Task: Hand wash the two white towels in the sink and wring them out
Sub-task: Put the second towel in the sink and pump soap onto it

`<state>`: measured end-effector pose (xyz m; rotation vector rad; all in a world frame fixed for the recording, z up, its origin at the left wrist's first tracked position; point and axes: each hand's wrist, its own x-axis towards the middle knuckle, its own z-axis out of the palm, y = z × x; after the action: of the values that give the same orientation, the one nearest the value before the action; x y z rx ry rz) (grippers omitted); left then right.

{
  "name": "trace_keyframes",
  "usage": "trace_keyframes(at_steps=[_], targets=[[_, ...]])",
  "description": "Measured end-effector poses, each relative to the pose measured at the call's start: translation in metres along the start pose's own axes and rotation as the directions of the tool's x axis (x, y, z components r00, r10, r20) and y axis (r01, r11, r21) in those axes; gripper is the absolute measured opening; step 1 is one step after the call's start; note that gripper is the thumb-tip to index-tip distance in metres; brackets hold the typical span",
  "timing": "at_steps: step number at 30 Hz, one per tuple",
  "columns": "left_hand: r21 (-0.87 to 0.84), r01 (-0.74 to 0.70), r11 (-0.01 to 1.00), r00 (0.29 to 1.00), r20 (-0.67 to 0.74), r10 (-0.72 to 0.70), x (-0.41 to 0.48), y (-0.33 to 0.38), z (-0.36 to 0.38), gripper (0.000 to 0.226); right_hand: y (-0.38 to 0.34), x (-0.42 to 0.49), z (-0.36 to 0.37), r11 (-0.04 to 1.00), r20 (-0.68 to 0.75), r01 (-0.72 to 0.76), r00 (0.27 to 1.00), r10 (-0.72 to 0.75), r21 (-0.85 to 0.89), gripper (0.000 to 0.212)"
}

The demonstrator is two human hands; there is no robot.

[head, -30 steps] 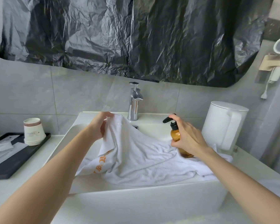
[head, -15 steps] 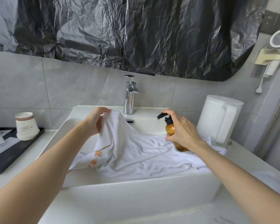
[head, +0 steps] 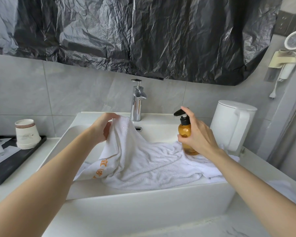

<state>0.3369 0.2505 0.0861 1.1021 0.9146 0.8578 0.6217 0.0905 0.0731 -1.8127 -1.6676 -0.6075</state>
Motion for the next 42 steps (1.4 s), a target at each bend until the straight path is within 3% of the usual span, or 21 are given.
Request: trace_keyframes(at_steps=[6,10,16,22,31,33,36,37,39,40,42], targets=[[0.002,-0.021,1.0,1.0,0.019,0.021,-0.003,0.002,0.011,0.021,-0.013,0.045,-0.01,0.948,-0.095,-0.07,0.99,0.104,0.309,0.099],[0.014,-0.027,1.0,0.999,0.035,0.027,-0.002,0.004,0.012,0.021,-0.013,0.086,0.009,0.907,-0.129,-0.102,0.977,0.169,0.409,0.103],[0.022,-0.02,1.0,0.999,0.048,0.019,0.003,0.004,0.011,0.009,-0.009,0.128,0.053,0.9,-0.095,-0.173,0.969,0.228,0.401,0.103],[0.057,-0.039,0.998,0.996,0.084,0.034,0.005,0.005,0.014,0.017,-0.011,0.141,0.087,0.879,-0.093,-0.236,0.95,0.298,0.414,0.103],[0.034,-0.018,0.999,0.997,0.076,0.016,0.004,0.003,0.014,0.015,-0.012,0.151,0.085,0.89,0.017,-0.318,0.944,0.331,0.328,0.105],[0.041,-0.026,0.999,0.996,0.083,0.022,0.001,0.004,0.014,0.018,-0.016,0.143,0.083,0.866,-0.055,-0.346,0.919,0.39,0.36,0.097],[0.059,-0.028,0.998,0.994,0.11,0.021,-0.002,0.005,0.014,0.025,-0.043,0.117,0.081,0.787,-0.263,-0.359,0.803,0.534,0.502,0.048],[0.059,-0.03,0.998,0.993,0.119,0.023,-0.003,0.006,0.014,0.026,-0.054,0.109,0.081,0.761,-0.225,-0.345,0.816,0.532,0.549,0.029],[0.056,-0.041,0.998,0.991,0.127,0.034,-0.007,0.008,0.015,0.027,-0.077,0.092,0.079,0.688,0.023,-0.351,0.899,0.437,0.636,0.006],[0.051,-0.045,0.998,0.991,0.131,0.038,-0.009,0.009,0.016,0.027,-0.088,0.087,0.077,0.658,0.166,-0.376,0.918,0.359,0.653,0.018],[0.03,-0.058,0.998,0.986,0.156,0.053,-0.013,0.012,0.017,0.025,-0.104,0.076,0.07,0.613,0.445,-0.452,0.878,0.176,0.648,0.044]])
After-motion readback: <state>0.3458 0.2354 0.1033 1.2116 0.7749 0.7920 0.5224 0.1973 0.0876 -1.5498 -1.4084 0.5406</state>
